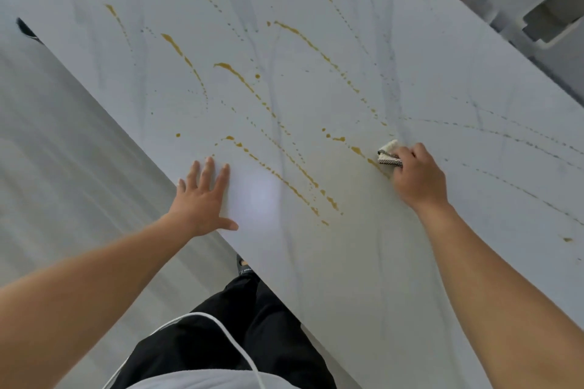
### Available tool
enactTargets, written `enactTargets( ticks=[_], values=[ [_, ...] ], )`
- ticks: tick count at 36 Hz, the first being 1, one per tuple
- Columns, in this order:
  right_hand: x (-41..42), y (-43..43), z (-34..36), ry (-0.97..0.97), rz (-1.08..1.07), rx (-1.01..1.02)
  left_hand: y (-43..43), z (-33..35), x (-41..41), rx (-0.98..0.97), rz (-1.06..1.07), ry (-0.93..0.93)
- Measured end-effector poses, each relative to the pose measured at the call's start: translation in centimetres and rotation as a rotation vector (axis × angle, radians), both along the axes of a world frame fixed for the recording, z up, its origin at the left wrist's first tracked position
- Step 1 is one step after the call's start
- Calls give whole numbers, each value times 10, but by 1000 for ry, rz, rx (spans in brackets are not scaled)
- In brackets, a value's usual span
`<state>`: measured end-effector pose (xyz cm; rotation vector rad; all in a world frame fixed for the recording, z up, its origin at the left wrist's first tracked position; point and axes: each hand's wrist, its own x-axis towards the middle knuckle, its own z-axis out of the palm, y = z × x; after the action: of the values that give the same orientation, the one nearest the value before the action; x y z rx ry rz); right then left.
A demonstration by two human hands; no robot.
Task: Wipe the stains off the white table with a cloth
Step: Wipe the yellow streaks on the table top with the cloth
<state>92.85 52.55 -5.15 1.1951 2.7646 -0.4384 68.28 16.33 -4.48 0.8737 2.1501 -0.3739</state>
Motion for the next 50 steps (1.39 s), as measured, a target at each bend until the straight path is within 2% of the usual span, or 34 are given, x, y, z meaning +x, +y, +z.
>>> enactTargets(
  ticks=[3,6,8,11,15,17,19,23,25,27,30,32,34,37,38,39,41,43,44,46,50],
  values=[
    [-4,0,-19,18,-12,29,2,-1,0,-15,23,-10],
    [-5,-13,-31,116,-179,20,4,-1,1,-28,36,-10],
    [-8,-28,-36,164,-211,42,6,-1,0,-43,38,-12],
    [-6,-52,-43,177,-15,80,10,0,-1,-65,41,-21],
    [7,-67,-48,226,385,64,12,-2,-2,-78,46,-24],
    [9,-63,-49,233,456,42,15,-1,-3,-84,47,-32],
    [7,-58,-47,235,339,35,16,-1,-4,-85,47,-31],
    [-1,-67,-43,236,-67,-1,14,1,-3,-77,51,-35],
    [-4,-82,-40,231,-137,6,13,3,-3,-72,49,-39],
    [-4,-98,-39,212,-14,19,14,4,-3,-66,53,-43],
    [1,-110,-39,206,303,-1,13,3,-4,-55,47,-39],
    [1,-105,-37,200,325,-22,11,3,-4,-50,45,-35],
    [0,-100,-34,191,175,-28,11,2,-4,-44,41,-28],
    [-8,-105,-31,190,-213,-50,9,1,-4,-33,37,-33],
    [-10,-111,-31,184,-242,-27,9,1,-4,-32,39,-36],
    [-11,-119,-32,175,-191,11,9,1,-5,-32,39,-38],
    [-10,-135,-34,171,70,57,9,1,-5,-33,39,-41],
    [-9,-142,-36,181,316,27,8,1,-5,-33,39,-40],
    [-9,-142,-35,181,357,-1,7,1,-5,-35,38,-42],
    [-9,-139,-33,173,259,-40,8,1,-5,-36,39,-47],
    [-15,-143,-30,171,-203,-79,8,0,-5,-33,40,-60]
  ],
)
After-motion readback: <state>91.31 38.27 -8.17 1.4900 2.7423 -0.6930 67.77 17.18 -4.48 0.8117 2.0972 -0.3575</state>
